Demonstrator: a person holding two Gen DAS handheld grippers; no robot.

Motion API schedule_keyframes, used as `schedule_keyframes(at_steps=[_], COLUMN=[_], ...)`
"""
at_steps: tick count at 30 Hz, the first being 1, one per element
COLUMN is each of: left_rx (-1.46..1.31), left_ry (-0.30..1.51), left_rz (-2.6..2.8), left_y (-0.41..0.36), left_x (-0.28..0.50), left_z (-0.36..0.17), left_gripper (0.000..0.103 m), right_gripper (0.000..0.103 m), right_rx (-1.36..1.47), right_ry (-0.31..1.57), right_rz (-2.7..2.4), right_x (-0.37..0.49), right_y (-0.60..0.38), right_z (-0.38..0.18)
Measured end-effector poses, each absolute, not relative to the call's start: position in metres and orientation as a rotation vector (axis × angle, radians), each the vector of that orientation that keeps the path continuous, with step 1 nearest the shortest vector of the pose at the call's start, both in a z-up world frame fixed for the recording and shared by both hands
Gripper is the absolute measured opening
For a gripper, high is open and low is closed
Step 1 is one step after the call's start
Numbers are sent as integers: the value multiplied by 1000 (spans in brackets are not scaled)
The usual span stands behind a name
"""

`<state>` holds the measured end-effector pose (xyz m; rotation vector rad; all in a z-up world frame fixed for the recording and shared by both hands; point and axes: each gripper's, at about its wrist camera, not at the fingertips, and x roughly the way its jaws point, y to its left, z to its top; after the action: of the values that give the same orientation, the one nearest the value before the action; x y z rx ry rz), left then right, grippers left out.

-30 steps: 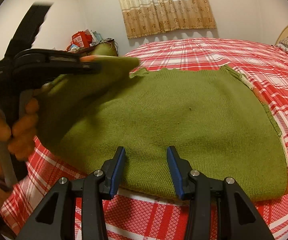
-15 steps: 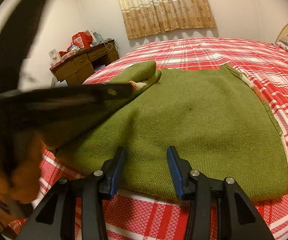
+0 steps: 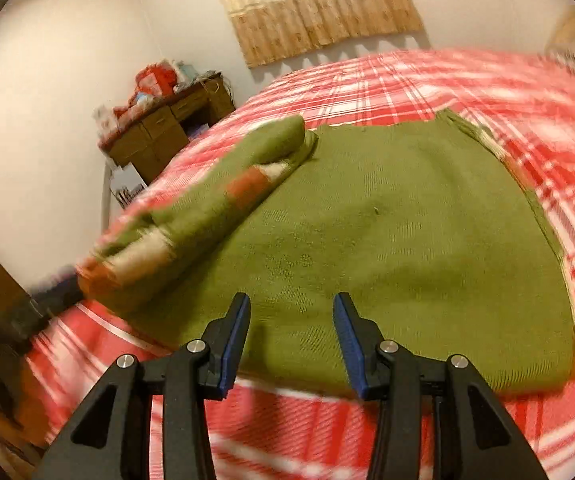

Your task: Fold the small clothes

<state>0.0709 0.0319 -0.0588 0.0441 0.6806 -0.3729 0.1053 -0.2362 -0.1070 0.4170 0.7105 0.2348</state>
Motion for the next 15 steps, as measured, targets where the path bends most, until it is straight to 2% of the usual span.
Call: schedule_keyframes(at_steps=[3, 5, 6, 12, 13, 14, 15], left_rx=[75, 100, 109, 171, 194, 218, 234], left_ry=[677, 676, 674, 625, 613, 599, 587], left_rz=[-380, -385, -386, -390, -389, -388, -389], left_y=[32, 29, 30, 33, 31, 29, 27], left_x=[62, 58, 56, 44, 42, 40, 38], left_z=[-65, -66, -67, -64, -64, -63, -62], left_gripper=[70, 70, 70, 71, 72, 74, 76], right_gripper=[47, 68, 70, 70, 65, 35, 23], right_rx=[560, 577, 584, 555, 571, 573, 564], right_ry=[689, 714, 732, 899, 917, 920, 927], right_rz=[377, 434, 450, 465, 472, 472, 476], right_x=[100, 106, 111, 159, 165, 168, 169], right_y=[-225, -209, -201, -160, -158, -159, -159], right_z=[-90, -84, -83, -100, -105, -108, -109])
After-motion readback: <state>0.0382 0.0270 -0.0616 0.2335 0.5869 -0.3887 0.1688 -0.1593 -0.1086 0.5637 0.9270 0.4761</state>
